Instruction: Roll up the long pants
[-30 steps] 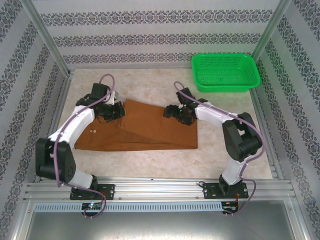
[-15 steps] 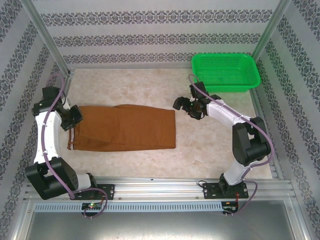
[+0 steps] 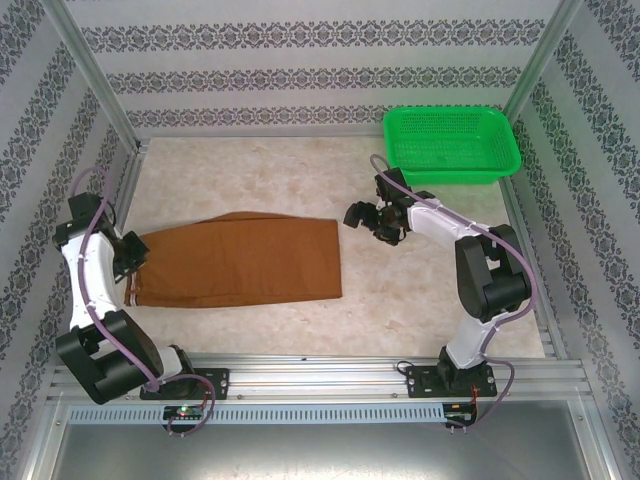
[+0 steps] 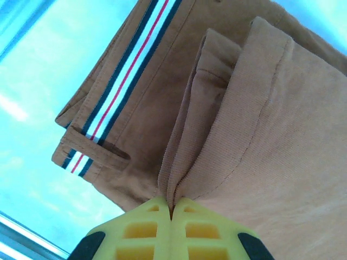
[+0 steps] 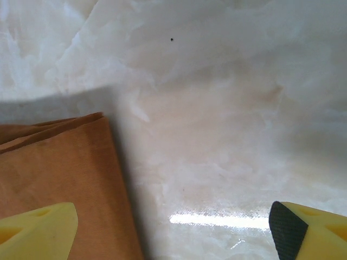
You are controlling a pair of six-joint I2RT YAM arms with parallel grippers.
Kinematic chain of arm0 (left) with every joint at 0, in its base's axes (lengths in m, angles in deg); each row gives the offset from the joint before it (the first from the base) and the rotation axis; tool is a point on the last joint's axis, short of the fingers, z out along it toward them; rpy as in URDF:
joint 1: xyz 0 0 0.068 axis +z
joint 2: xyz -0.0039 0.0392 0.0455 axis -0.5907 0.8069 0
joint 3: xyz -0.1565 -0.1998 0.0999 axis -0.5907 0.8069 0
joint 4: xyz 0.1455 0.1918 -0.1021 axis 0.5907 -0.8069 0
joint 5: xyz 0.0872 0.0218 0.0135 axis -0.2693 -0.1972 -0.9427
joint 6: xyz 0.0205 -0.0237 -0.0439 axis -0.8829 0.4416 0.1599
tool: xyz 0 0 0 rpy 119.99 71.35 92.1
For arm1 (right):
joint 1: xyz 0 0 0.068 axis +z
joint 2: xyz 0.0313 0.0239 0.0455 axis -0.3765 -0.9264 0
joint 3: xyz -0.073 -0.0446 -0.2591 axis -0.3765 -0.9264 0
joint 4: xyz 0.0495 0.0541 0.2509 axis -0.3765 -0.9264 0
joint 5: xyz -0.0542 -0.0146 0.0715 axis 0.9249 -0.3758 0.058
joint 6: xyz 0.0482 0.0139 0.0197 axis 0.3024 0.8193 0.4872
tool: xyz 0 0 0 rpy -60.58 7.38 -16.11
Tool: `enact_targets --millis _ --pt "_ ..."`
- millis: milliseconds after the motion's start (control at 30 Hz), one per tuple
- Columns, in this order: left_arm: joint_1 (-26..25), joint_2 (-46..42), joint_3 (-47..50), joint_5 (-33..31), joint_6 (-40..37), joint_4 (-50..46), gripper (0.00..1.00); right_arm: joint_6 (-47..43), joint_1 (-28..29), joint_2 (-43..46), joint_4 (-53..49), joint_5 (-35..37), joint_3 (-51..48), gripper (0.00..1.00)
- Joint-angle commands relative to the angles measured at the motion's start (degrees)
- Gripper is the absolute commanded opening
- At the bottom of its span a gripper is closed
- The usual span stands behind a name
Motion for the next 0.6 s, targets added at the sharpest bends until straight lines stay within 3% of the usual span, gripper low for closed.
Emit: enact_targets --millis 0,167,233,267,433,567 --pt "2.2 1.2 0.0 -2.3 1.4 3.1 0.0 -1.6 0.1 -1.3 -1.9 -0.6 1.8 0.92" --pt "6.9 3.7 -0.5 -0.9 4.7 6.1 0.0 -1.8 0.5 -2.9 -3.4 -1.0 3.8 0.92" --pt "8.1 4.6 -1.6 -1.3 6.3 5.9 0.26 -1.9 1.0 -3.3 -3.8 -1.3 4.5 0.93" --pt "8.4 4.4 -2.2 -2.2 7.3 5.8 0.33 -2.3 1.2 -3.7 -4.0 -1.7 4.9 0.93" --pt "8.2 0.2 -1.7 -1.1 9.2 8.7 0.41 -3.4 2.3 -6.0 -5.5 -3.1 6.7 0.93" --pt "6.8 1.6 -0.1 1.9 7.9 9.6 0.38 -4.9 3.7 -9.2 -4.2 -6.3 8.1 0.94"
